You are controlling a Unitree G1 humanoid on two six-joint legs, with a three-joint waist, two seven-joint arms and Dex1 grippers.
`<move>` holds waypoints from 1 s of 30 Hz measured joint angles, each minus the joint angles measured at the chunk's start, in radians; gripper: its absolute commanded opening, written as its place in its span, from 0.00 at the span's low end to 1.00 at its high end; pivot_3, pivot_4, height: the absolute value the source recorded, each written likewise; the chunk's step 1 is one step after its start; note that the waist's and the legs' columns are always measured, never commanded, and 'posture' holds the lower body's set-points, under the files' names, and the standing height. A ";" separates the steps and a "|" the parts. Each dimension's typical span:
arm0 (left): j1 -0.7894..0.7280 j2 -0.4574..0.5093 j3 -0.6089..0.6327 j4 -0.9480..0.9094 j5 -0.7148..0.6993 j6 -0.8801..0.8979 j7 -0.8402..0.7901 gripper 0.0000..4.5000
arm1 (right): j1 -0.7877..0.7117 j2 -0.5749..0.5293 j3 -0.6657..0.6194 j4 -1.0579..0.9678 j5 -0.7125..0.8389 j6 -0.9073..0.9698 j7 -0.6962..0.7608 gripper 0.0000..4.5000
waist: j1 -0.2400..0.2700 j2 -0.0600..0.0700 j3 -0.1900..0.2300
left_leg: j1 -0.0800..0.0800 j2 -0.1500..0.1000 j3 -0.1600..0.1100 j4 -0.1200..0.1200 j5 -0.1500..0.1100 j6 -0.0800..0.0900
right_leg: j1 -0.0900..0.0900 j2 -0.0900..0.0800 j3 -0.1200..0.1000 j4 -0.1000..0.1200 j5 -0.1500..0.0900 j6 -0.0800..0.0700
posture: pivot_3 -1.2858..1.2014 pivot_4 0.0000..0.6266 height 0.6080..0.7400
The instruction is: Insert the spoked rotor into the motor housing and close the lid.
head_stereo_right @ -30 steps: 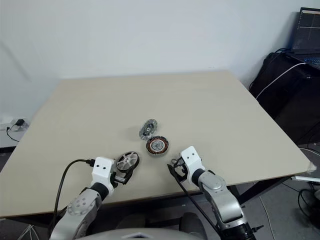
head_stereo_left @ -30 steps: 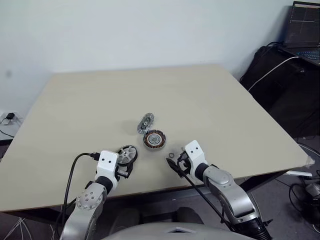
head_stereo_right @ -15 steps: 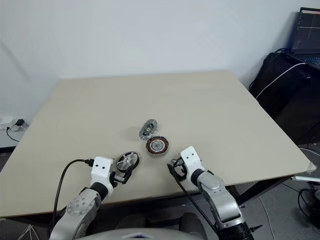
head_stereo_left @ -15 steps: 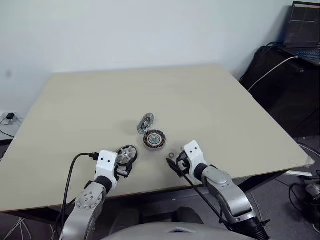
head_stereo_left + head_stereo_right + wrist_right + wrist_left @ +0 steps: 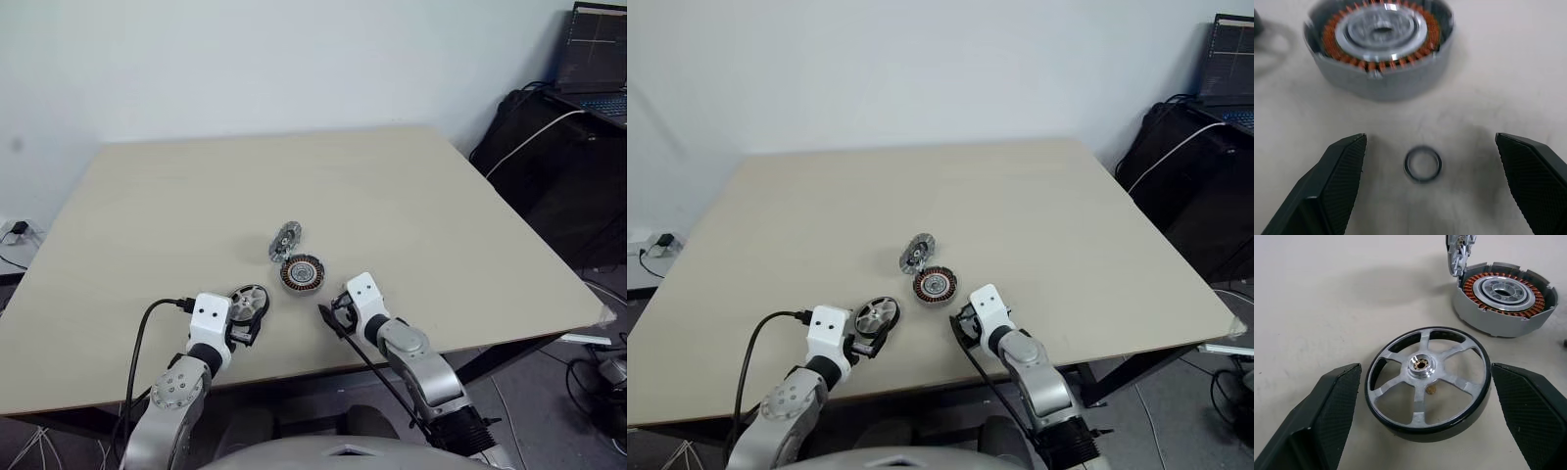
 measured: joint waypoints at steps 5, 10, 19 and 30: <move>0.001 0.000 -0.001 0.000 0.000 0.000 0.000 1.00 | 0.009 -0.005 0.004 0.009 0.003 -0.016 0.026 0.52 | 0.001 0.000 -0.001 | 0.000 0.000 0.000 0.000 0.000 0.000 | 0.001 0.000 0.000 0.000 0.000 0.000 | 0.52 0.00 1.00; 0.001 0.000 -0.002 0.000 0.000 0.000 0.000 1.00 | 0.027 -0.011 -0.004 -0.002 0.012 -0.018 0.038 0.16 | 0.001 0.000 -0.003 | 0.001 0.000 0.000 0.000 0.000 0.000 | 0.001 0.000 0.000 0.000 0.000 0.001 | 0.52 0.00 1.00; 0.002 0.000 -0.003 0.000 0.000 0.000 0.000 1.00 | 0.059 -0.037 -0.028 -0.103 0.037 0.051 0.058 0.15 | 0.002 0.001 -0.001 | 0.000 0.000 0.000 0.000 0.000 0.000 | 0.001 -0.001 0.000 0.000 -0.001 0.001 | 0.52 0.00 1.00; 0.002 -0.013 -0.003 0.001 0.012 -0.019 0.013 1.00 | -0.156 0.043 0.011 -0.068 -0.004 0.066 0.012 0.15 | 0.000 0.001 -0.001 | 0.000 0.000 0.000 0.000 0.002 0.002 | 0.000 0.001 0.000 0.000 0.000 0.000 | 0.52 0.00 1.00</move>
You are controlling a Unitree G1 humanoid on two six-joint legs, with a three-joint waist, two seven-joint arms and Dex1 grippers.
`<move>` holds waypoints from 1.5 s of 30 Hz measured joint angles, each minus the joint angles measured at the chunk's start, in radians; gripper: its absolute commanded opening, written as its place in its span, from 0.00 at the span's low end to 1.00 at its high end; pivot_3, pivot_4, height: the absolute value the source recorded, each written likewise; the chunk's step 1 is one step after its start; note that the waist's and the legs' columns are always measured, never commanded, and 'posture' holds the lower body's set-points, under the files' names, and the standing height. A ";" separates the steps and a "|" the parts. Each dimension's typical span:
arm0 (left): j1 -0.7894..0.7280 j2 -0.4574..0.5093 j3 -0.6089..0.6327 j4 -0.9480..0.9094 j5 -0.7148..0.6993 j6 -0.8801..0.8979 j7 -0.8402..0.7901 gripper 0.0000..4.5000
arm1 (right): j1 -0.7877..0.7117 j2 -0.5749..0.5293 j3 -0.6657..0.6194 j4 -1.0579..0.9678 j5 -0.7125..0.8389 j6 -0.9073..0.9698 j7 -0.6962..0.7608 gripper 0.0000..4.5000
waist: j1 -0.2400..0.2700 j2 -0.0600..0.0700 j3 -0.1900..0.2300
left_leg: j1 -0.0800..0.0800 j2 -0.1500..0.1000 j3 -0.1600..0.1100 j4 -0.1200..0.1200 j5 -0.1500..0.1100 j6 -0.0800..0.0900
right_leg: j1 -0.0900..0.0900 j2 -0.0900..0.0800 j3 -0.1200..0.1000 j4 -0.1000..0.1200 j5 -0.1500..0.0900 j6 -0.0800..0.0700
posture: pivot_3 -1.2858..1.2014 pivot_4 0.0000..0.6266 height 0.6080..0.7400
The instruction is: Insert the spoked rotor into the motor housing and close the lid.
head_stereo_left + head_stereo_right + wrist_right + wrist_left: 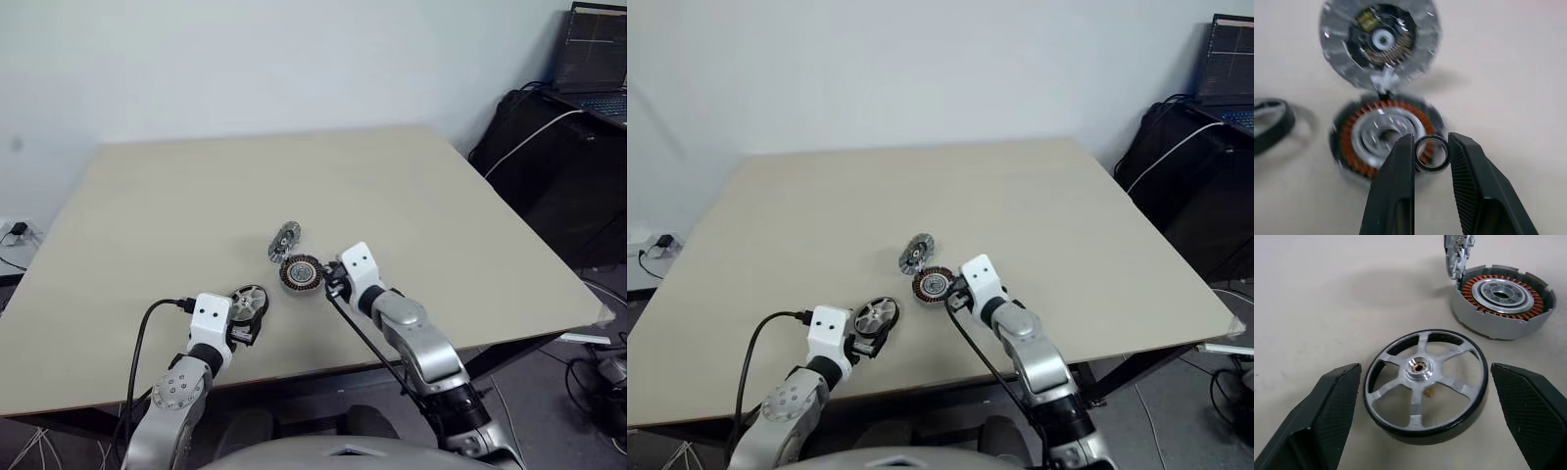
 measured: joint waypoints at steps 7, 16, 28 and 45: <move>0.008 -0.010 0.000 0.000 0.006 -0.015 0.008 1.00 | -0.081 0.053 0.042 0.180 -0.033 -0.041 -0.001 0.15 | -0.002 0.001 0.000 | 0.000 0.000 0.000 -0.001 -0.002 -0.004 | -0.001 -0.001 0.000 0.000 0.000 0.000 | 0.52 0.00 1.00; 0.010 -0.014 -0.007 0.000 0.006 -0.015 0.008 1.00 | -0.133 0.096 0.042 0.293 -0.042 -0.084 0.000 0.15 | -0.004 0.001 0.001 | 0.000 0.000 0.000 -0.001 -0.002 -0.004 | -0.001 0.000 0.000 0.000 0.000 0.000 | 0.52 0.00 1.00; 0.014 -0.020 -0.007 0.000 0.006 -0.015 0.008 1.00 | -0.185 0.123 0.038 0.379 -0.041 -0.111 0.004 0.15 | -0.014 0.002 0.001 | 0.000 0.000 0.000 -0.001 -0.002 -0.005 | -0.002 0.000 0.000 0.001 0.000 0.000 | 0.52 0.00 1.00; 0.021 -0.022 -0.008 0.000 0.006 -0.015 0.008 1.00 | -0.204 0.118 0.036 0.427 -0.041 -0.135 0.020 0.15 | -0.015 0.003 0.000 | 0.000 0.000 0.000 -0.001 -0.002 -0.006 | -0.002 0.000 0.000 0.002 0.000 -0.001 | 0.52 0.00 1.00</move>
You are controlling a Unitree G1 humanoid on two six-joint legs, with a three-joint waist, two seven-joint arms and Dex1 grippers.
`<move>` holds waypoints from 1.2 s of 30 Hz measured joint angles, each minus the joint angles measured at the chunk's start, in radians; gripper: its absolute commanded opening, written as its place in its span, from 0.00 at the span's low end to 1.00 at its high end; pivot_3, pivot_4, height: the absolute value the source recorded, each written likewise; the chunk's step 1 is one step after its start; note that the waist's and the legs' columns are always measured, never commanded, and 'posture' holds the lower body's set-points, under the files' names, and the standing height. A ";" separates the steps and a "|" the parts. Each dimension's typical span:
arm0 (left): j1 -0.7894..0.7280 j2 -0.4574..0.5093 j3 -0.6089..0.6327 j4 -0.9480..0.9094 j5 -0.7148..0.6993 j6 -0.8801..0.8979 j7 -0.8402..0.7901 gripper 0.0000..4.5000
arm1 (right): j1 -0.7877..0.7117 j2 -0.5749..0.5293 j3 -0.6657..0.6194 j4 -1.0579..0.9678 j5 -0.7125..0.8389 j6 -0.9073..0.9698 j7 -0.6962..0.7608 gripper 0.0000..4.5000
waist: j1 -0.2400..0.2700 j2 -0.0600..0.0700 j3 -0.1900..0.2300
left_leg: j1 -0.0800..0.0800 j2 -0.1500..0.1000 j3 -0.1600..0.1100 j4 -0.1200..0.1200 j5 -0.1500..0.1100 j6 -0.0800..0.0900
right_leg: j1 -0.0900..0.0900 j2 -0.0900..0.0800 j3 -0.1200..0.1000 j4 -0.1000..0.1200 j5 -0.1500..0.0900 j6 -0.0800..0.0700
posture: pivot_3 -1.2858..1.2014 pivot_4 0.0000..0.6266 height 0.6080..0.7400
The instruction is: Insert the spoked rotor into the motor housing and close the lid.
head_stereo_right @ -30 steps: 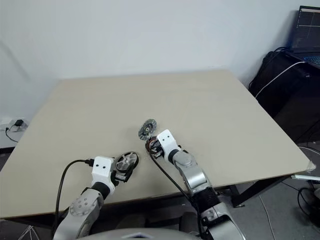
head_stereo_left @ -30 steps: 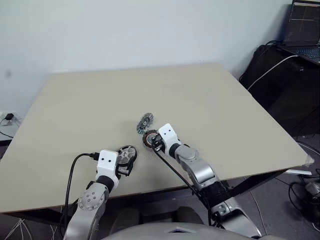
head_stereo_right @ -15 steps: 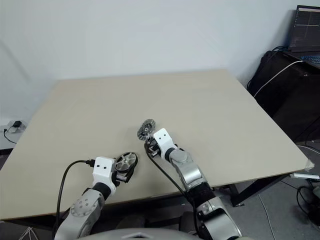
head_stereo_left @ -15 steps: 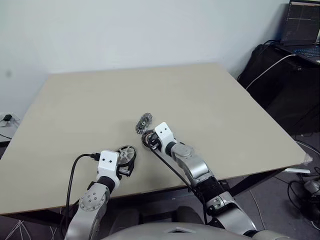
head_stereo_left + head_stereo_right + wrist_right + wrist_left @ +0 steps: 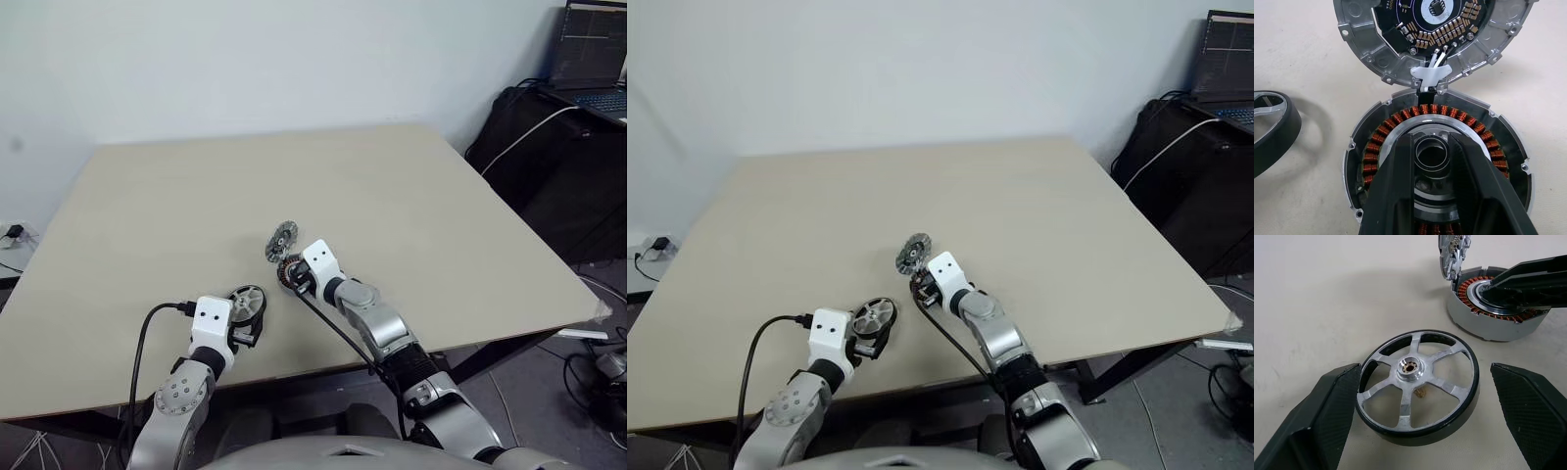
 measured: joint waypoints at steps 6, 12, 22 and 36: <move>-0.004 -0.001 0.000 0.000 0.000 0.000 -0.001 1.00 | 0.002 -0.001 -0.006 0.000 0.002 0.001 0.003 0.38 | 0.000 0.000 0.000 | 0.000 0.000 0.000 0.000 0.000 0.000 | 0.000 0.000 0.000 0.000 0.000 0.000 | 0.52 0.00 1.00; -0.003 -0.001 -0.001 0.000 0.000 0.000 -0.001 1.00 | 0.008 0.001 -0.015 -0.005 0.003 -0.002 0.010 0.67 | -0.004 0.000 0.000 | 0.000 0.000 0.000 0.000 0.000 0.000 | 0.000 0.000 0.000 0.000 0.000 0.000 | 0.52 0.00 1.00; 0.012 -0.006 -0.001 0.000 0.000 0.000 0.001 1.00 | 0.061 -0.024 -0.001 -0.217 0.005 0.052 0.038 0.17 | 0.000 0.000 0.000 | 0.000 0.000 0.000 0.000 0.000 0.000 | 0.000 0.000 0.000 0.000 0.000 0.000 | 0.52 0.00 1.00; 0.061 -0.168 0.149 0.042 -0.198 -0.121 0.010 1.00 | 0.197 -0.100 0.033 -0.472 0.028 0.102 0.089 0.01 | 0.008 -0.002 0.001 | 0.000 0.001 -0.001 0.000 0.001 0.001 | 0.000 -0.004 -0.001 0.000 -0.001 0.000 | 0.52 0.00 1.00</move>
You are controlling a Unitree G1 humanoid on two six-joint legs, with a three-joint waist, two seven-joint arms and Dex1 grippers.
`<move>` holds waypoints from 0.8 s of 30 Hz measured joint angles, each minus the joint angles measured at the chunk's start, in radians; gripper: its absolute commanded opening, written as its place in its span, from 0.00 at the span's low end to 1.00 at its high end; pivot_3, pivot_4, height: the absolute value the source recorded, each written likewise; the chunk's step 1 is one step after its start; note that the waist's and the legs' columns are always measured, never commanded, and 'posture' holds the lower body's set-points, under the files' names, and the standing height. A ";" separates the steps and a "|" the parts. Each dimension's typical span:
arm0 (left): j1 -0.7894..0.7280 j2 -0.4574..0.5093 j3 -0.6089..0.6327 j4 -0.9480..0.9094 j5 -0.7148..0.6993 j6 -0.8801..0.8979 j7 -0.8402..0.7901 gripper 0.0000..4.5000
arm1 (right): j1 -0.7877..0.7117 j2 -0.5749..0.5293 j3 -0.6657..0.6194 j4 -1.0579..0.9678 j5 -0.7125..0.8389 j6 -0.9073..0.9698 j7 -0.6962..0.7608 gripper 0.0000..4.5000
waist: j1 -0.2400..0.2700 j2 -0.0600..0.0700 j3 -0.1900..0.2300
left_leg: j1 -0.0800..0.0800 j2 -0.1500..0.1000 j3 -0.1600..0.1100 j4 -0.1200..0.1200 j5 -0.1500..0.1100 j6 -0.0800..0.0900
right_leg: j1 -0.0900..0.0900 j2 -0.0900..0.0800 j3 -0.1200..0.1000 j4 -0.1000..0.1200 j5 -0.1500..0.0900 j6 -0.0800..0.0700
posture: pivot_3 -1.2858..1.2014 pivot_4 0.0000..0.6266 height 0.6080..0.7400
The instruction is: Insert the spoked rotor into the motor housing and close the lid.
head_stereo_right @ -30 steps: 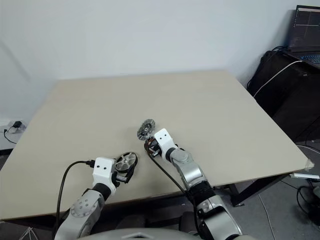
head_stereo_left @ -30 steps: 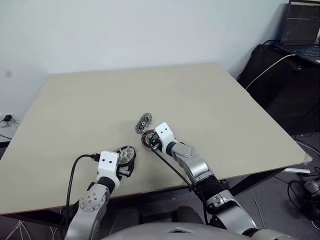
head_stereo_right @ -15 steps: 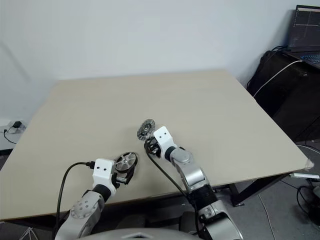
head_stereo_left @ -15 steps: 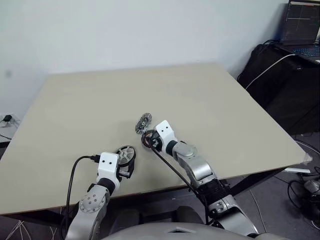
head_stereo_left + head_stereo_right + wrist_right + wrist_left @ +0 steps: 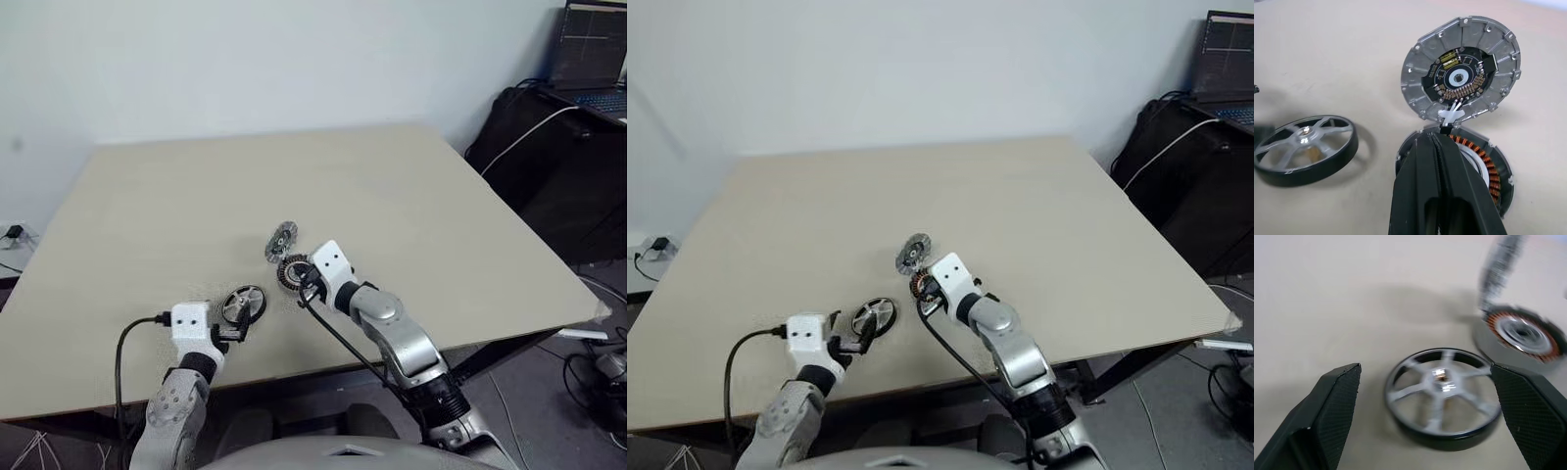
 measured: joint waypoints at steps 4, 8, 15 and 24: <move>0.003 -0.050 0.021 0.015 -0.107 0.039 -0.011 1.00 | 0.028 -0.012 -0.009 -0.039 0.017 0.023 0.000 0.01 | 0.005 -0.001 0.000 | 0.000 -0.001 0.000 0.001 0.002 0.003 | 0.001 0.004 0.000 0.000 -0.002 0.004 | 0.52 0.00 1.00; -0.011 -0.070 0.010 0.053 -0.158 0.112 -0.010 1.00 | 0.050 -0.023 -0.011 -0.076 0.025 0.041 -0.002 0.01 | 0.006 -0.004 0.002 | 0.000 0.000 0.000 0.001 0.002 0.004 | 0.001 0.005 0.000 0.000 -0.003 0.004 | 0.52 0.00 1.00; -0.062 -0.068 0.025 0.062 -0.218 0.209 0.028 1.00 | 0.065 -0.026 -0.029 -0.102 0.031 0.060 -0.022 0.01 | 0.007 -0.004 0.002 | 0.000 0.000 0.000 0.001 0.002 0.004 | 0.001 0.005 0.000 0.000 -0.002 0.003 | 0.52 0.00 1.00; -0.106 -0.071 0.108 0.060 -0.429 0.314 0.079 1.00 | 0.069 -0.023 -0.029 -0.109 0.038 0.063 -0.030 0.01 | 0.008 -0.004 0.002 | 0.000 0.000 0.000 0.001 0.002 0.004 | 0.001 0.005 0.000 0.000 -0.001 0.003 | 0.52 0.00 1.00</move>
